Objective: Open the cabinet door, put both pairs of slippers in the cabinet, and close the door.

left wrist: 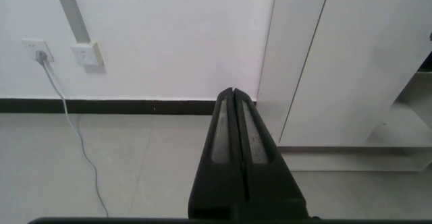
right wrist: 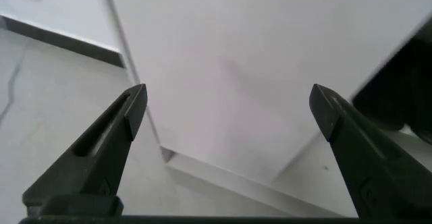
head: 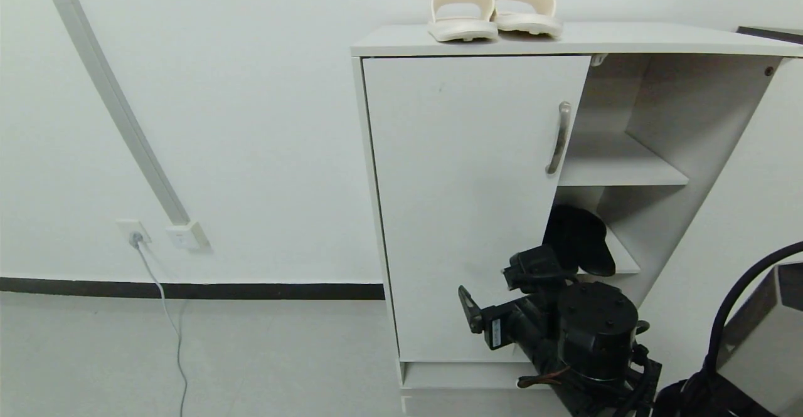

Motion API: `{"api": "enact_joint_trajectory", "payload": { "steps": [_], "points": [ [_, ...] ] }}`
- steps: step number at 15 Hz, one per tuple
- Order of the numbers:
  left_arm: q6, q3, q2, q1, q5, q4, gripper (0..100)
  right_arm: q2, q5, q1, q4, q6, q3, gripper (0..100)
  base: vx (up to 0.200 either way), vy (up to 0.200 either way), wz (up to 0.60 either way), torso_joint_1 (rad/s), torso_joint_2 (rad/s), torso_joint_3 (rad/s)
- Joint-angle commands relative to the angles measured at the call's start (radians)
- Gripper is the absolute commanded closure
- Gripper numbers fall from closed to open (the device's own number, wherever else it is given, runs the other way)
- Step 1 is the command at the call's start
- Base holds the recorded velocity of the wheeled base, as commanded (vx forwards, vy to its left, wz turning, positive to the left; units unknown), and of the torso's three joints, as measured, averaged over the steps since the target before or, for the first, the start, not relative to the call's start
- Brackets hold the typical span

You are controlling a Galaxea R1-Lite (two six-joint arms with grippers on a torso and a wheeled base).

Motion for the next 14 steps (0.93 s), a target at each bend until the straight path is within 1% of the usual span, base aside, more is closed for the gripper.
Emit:
{"api": "enact_joint_trajectory", "payload": {
  "steps": [1,11,12,14],
  "points": [
    [-0.001,0.000,0.000,0.000,0.001,0.000,100,0.004,-0.001,0.001,-0.002,0.000,0.002,0,0.000,0.000,0.00,0.000,0.00,0.000],
    [-0.001,0.000,0.000,0.000,0.000,0.000,100,0.029,-0.001,0.001,-0.013,0.000,0.005,0,0.000,0.000,0.00,0.000,0.00,0.000],
    [-0.001,0.000,0.000,0.000,0.001,0.000,100,0.027,-0.001,0.001,-0.014,0.000,0.011,0,0.000,0.000,0.00,-0.002,-0.09,-0.076],
    [-0.001,0.000,0.000,0.000,0.001,0.000,100,0.027,-0.001,0.003,-0.014,0.000,0.011,0,0.000,0.000,0.00,0.005,-0.20,-0.295]
  ]
}}
